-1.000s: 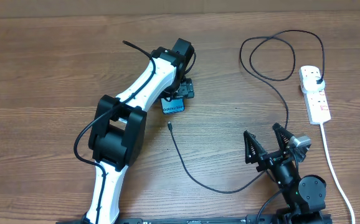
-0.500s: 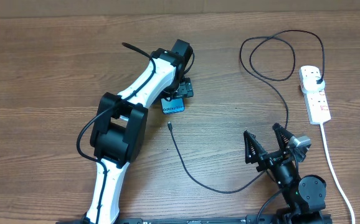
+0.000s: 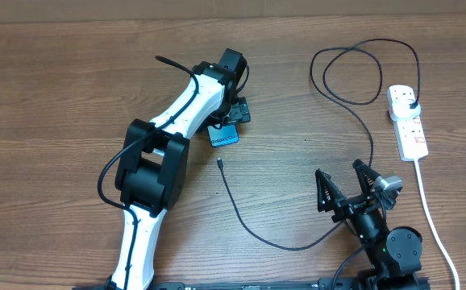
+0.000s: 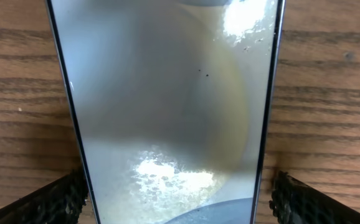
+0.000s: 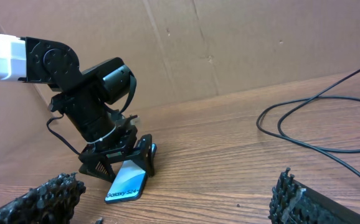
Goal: Plug charger to phone and switch on socket
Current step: 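Close the left gripper on the phone's bottom edge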
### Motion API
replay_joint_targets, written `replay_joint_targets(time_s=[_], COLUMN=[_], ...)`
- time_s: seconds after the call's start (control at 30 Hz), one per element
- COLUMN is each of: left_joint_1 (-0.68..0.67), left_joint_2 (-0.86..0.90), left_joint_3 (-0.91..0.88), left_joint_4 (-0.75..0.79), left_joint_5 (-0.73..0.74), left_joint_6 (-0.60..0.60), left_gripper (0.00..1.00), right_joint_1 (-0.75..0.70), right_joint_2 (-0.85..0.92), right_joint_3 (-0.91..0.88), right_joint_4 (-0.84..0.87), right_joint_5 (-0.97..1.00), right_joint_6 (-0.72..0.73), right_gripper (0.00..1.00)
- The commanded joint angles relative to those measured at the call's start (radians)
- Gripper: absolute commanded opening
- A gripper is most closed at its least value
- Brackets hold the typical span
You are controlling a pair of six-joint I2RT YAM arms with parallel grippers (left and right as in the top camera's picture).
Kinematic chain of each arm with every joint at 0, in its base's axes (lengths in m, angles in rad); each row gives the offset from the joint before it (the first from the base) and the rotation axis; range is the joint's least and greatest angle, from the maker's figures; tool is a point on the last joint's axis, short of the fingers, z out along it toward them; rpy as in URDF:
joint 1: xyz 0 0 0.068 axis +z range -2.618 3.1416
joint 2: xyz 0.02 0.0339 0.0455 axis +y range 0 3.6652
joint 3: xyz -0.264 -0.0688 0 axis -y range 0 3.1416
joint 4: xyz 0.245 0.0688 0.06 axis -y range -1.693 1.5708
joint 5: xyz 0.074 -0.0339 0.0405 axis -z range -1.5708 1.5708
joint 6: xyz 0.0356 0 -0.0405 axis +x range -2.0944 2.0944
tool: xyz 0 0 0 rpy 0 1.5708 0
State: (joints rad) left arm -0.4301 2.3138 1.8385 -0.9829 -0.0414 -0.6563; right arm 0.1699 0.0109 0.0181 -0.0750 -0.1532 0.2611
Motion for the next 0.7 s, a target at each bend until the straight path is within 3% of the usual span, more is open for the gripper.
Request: replay_joint_targets(time_s=[0.0, 0.67], left_joint_1=[0.005, 0.005], left_joint_2=[0.021, 0.049], left_joint_3=[0.024, 0.022], left_joint_4=[0.0, -0.027], left_joint_5=[0.0, -0.021], left_joint_6=[-0.038, -0.084], left_gripper=[0.99, 0.92], right_joint_1=[-0.005, -0.005], right_joint_2=[-0.008, -0.008], right_joint_3=[-0.01, -0.01], right_joint_4=[0.005, 0.005], right_joint_5=[-0.006, -0.005], right_joint_6=[-0.001, 0.0], right_gripper=[1.0, 1.0])
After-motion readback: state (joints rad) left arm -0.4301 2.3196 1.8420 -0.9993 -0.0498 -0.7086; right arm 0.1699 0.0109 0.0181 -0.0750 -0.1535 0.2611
